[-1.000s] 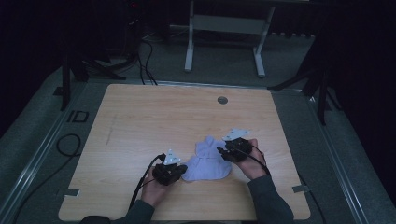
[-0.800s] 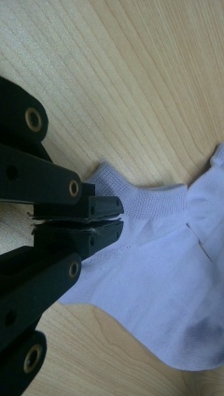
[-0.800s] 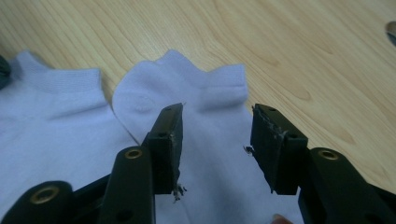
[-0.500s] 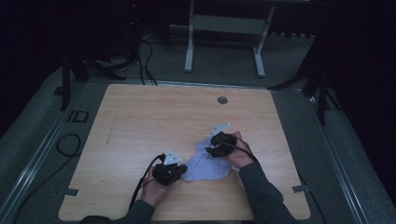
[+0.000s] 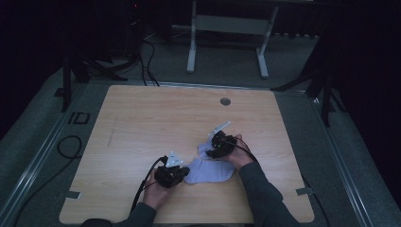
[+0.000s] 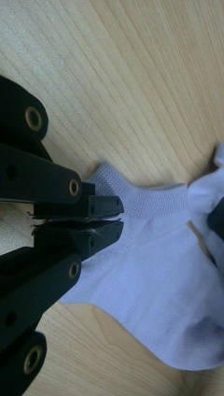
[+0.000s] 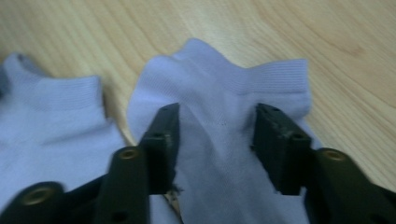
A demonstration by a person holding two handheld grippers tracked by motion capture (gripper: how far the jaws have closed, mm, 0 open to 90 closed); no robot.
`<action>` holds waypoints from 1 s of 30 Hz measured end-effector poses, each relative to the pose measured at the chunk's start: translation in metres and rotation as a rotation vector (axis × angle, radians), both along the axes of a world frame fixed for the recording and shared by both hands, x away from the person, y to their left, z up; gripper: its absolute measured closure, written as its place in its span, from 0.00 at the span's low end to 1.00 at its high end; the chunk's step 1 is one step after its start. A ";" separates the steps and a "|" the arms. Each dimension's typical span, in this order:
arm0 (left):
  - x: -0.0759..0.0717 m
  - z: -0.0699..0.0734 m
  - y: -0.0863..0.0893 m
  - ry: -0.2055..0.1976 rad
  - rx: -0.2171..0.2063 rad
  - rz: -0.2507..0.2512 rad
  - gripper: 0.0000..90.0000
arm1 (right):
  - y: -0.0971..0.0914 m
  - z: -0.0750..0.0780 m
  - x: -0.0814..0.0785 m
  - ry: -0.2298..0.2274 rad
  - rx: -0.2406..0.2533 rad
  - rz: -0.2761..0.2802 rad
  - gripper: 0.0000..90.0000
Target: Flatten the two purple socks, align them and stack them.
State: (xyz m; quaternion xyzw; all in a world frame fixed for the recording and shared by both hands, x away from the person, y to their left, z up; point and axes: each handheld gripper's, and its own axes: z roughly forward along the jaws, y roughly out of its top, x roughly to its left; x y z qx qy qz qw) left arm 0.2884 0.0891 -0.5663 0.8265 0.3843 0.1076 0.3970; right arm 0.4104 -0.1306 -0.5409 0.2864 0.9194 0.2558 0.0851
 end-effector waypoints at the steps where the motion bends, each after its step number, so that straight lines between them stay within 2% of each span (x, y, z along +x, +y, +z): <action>1: 0.000 0.000 0.000 0.001 -0.001 0.000 0.96 | 0.000 0.000 0.001 0.002 0.000 -0.012 0.65; 4: 0.000 0.000 0.000 0.001 -0.002 0.001 0.96 | -0.002 0.001 0.002 0.001 0.001 -0.034 0.72; 9: 0.000 0.000 0.000 0.001 -0.003 0.002 0.95 | -0.005 0.002 0.007 0.007 -0.002 -0.086 0.92; 17: -0.001 0.000 0.000 -0.006 0.001 0.006 0.95 | -0.013 0.001 0.010 0.049 0.052 -0.116 0.94; 22: 0.000 -0.001 0.000 -0.017 -0.001 0.028 0.95 | -0.021 0.007 0.006 0.027 0.066 -0.127 0.94; 30: 0.000 0.000 -0.001 -0.033 0.009 0.043 0.90 | -0.040 0.027 -0.009 -0.012 0.142 -0.138 0.94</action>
